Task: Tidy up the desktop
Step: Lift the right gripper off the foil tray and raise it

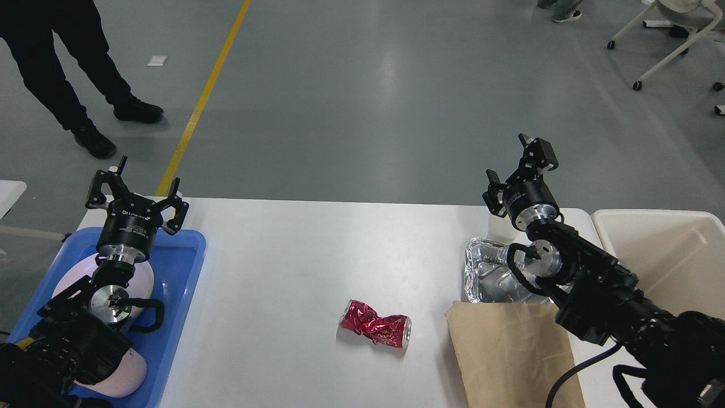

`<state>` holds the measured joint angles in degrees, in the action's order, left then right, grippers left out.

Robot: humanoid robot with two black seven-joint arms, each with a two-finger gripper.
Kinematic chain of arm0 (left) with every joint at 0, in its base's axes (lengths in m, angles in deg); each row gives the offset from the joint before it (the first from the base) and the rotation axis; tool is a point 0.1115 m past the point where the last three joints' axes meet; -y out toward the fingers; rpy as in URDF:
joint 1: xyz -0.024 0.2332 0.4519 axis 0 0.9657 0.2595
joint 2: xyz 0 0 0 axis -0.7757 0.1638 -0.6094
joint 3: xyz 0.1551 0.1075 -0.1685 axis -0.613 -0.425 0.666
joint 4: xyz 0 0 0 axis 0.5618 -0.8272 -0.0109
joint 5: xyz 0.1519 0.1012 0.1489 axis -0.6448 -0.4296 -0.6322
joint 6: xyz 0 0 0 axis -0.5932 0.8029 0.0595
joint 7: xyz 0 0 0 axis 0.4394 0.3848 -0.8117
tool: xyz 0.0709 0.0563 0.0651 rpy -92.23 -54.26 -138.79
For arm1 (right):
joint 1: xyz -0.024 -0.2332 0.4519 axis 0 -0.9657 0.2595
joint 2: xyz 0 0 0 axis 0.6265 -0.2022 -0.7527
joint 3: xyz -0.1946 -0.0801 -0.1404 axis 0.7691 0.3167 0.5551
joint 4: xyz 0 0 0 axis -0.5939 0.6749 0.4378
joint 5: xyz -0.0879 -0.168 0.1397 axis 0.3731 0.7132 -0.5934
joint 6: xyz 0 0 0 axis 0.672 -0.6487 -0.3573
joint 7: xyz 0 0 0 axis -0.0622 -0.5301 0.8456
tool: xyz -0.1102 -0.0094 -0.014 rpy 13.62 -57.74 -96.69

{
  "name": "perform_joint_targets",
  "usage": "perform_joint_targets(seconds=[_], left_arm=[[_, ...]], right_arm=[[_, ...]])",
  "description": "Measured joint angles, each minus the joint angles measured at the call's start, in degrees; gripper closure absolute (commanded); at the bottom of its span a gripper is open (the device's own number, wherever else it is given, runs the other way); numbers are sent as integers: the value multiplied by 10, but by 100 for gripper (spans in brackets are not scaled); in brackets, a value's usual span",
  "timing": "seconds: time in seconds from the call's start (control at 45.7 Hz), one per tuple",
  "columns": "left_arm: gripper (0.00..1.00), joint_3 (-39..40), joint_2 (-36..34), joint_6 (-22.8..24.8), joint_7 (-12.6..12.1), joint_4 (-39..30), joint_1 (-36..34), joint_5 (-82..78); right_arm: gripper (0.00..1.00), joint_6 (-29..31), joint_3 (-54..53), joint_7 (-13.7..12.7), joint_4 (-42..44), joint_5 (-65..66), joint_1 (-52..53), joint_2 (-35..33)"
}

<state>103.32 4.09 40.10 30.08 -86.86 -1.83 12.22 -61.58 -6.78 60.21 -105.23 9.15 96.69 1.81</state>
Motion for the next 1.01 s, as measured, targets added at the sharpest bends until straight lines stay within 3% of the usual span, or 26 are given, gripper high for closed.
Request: perform_joint_targets(seconds=[1.007], left_arm=[[4,0,0,0,0,0,0,0]], right_arm=[[0,0,-4,4,2,0,-1,-6]])
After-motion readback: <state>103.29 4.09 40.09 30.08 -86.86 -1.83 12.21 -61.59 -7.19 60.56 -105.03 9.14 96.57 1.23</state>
